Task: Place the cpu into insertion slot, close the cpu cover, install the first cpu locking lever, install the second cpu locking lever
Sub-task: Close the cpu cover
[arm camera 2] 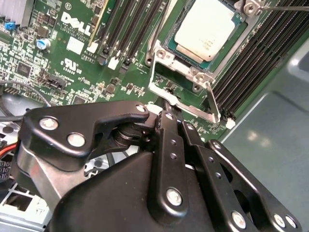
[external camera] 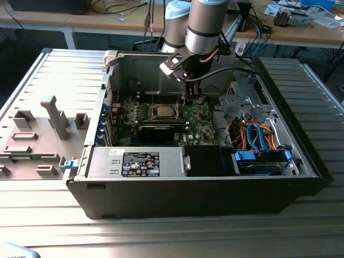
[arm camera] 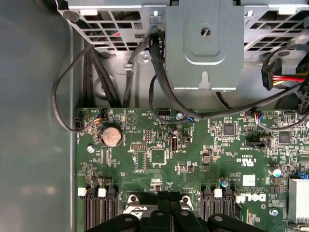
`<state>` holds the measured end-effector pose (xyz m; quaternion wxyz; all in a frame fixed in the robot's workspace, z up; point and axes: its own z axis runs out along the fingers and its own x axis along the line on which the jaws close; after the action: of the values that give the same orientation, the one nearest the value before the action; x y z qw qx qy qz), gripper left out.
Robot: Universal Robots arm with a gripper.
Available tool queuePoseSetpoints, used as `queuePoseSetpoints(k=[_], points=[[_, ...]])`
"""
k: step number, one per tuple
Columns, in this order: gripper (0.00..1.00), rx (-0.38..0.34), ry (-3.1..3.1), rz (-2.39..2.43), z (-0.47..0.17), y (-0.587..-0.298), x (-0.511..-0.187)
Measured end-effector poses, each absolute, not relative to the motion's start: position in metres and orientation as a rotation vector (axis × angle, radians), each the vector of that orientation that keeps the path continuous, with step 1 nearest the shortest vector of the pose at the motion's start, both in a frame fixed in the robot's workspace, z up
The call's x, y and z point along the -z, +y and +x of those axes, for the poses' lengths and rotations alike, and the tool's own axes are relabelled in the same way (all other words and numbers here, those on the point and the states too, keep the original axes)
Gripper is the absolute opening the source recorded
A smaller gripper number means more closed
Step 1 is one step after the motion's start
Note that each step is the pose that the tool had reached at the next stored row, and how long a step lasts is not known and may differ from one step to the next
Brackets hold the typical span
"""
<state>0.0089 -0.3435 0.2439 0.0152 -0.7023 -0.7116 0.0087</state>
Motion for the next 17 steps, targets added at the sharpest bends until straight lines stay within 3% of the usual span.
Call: queuePoseSetpoints(k=[17], points=[[0.11, -0.027, -2.214, -2.185, -0.009, -0.343, -0.244]])
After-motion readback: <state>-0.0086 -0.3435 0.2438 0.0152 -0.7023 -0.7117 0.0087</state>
